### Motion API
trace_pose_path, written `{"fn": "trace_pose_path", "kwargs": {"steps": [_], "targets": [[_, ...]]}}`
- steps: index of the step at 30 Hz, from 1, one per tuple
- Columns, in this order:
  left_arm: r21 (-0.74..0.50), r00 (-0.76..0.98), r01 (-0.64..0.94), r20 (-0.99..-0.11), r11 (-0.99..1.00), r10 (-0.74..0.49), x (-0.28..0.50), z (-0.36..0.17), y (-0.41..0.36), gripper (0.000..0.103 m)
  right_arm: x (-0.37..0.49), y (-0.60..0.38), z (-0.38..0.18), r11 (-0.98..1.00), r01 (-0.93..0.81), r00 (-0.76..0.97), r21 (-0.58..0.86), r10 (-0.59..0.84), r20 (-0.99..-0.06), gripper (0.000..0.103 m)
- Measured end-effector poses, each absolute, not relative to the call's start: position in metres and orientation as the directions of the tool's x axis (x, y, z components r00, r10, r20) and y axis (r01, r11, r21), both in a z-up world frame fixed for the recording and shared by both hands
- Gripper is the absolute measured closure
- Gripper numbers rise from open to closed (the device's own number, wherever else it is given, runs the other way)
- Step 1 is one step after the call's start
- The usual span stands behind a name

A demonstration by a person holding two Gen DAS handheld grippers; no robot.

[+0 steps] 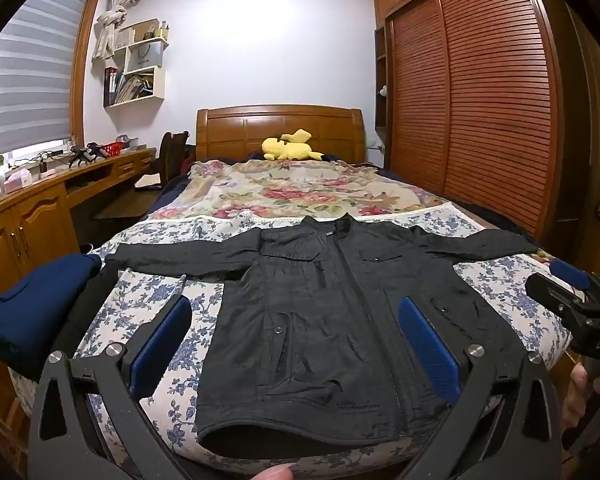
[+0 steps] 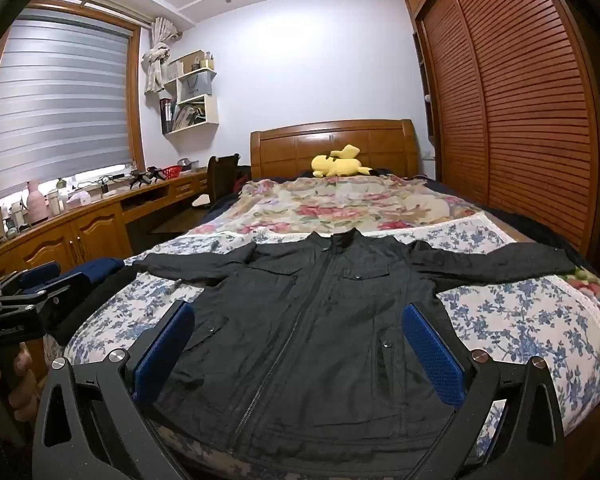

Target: Fold large clothes

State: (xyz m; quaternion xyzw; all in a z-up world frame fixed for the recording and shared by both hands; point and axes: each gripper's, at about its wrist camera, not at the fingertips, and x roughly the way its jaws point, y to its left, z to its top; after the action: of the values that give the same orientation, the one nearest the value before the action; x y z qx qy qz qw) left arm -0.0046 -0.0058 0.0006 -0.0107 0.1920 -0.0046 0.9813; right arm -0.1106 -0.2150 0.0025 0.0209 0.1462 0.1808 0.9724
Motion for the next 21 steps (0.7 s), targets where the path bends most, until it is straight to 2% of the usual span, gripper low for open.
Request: {"fn": "trace_pose_path", "kwargs": {"steps": [21], "targets": [[-0.022,0.929,0.01,-0.369,1.0,-0.018,-0.007,0.0042,-0.0092,0.0,-0.1108,-0.2149,0.0026,0.933,-0.346,0.893,0.096,0.359,-0.273,0.0]]}}
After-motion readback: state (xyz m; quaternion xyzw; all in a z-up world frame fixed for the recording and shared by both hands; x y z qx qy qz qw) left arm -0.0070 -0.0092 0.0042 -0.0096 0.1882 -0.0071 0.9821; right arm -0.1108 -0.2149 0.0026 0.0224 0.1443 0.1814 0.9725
